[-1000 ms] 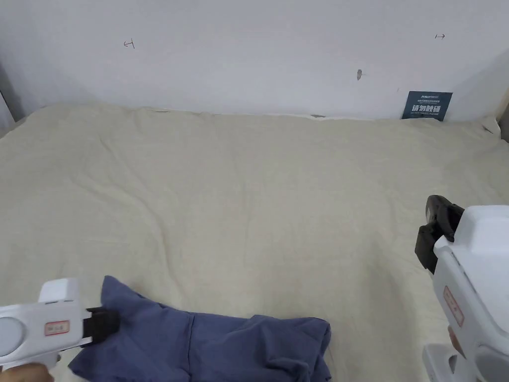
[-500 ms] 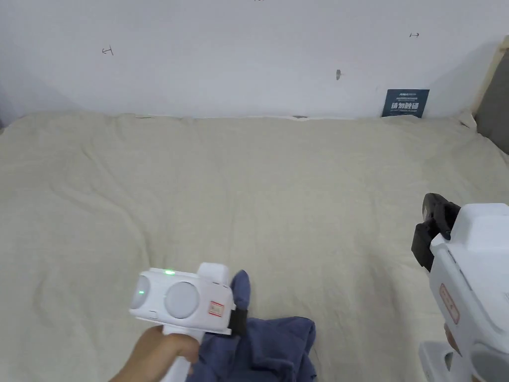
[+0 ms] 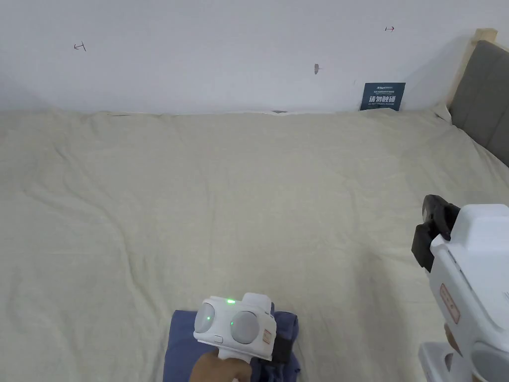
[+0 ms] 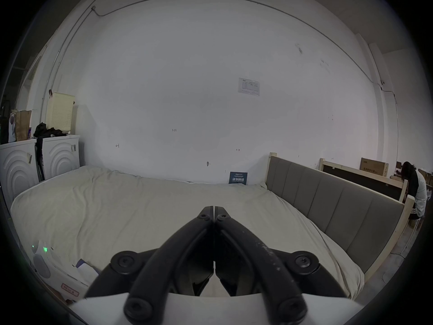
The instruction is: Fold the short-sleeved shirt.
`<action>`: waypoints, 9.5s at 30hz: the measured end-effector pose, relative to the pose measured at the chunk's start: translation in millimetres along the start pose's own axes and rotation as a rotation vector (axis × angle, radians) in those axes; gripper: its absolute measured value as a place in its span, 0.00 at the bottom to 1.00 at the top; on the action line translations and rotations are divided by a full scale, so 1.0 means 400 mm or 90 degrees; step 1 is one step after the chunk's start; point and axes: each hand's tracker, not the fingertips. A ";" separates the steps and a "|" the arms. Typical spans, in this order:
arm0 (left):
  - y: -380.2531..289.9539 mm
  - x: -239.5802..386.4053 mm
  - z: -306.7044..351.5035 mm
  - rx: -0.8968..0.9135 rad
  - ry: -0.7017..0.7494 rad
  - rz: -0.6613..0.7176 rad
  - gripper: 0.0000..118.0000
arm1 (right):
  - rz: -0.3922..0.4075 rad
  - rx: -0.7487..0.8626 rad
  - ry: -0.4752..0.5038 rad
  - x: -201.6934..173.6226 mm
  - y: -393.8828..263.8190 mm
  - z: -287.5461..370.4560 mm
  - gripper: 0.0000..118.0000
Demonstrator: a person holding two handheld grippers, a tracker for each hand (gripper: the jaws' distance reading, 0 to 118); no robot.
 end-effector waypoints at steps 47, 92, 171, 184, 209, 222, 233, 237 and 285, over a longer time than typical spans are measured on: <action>-0.182 0.010 -0.088 0.253 0.090 -0.003 0.00 | 0.007 -0.019 -0.007 0.013 -0.011 -0.008 0.01; -0.091 -0.291 0.615 0.695 0.290 0.021 0.00 | 0.005 0.060 0.071 -0.147 0.089 0.032 0.01; -0.104 -0.517 0.167 0.079 -0.175 0.270 0.20 | 0.037 -0.292 0.306 -0.423 -0.476 -0.098 0.01; -0.084 -0.999 0.447 0.107 0.125 0.254 0.20 | 0.007 -0.157 0.237 -0.422 -0.231 -0.127 0.01; -0.116 -1.215 0.653 0.182 0.373 0.334 0.97 | -0.024 -0.102 0.215 -0.475 -0.103 -0.155 0.01; 0.009 -0.735 0.862 0.482 0.437 0.119 0.96 | -0.011 0.012 0.120 -0.345 0.103 -0.093 0.01; 0.020 -0.347 0.835 0.714 0.394 0.023 0.96 | 0.020 0.090 0.080 -0.238 0.188 -0.024 0.01; 0.007 -0.263 0.773 0.755 0.388 0.002 0.93 | 0.019 0.099 0.071 -0.199 0.184 -0.018 0.01; -0.029 -0.134 0.626 0.730 0.334 -0.050 0.00 | 0.020 0.094 0.049 -0.155 0.149 0.011 0.01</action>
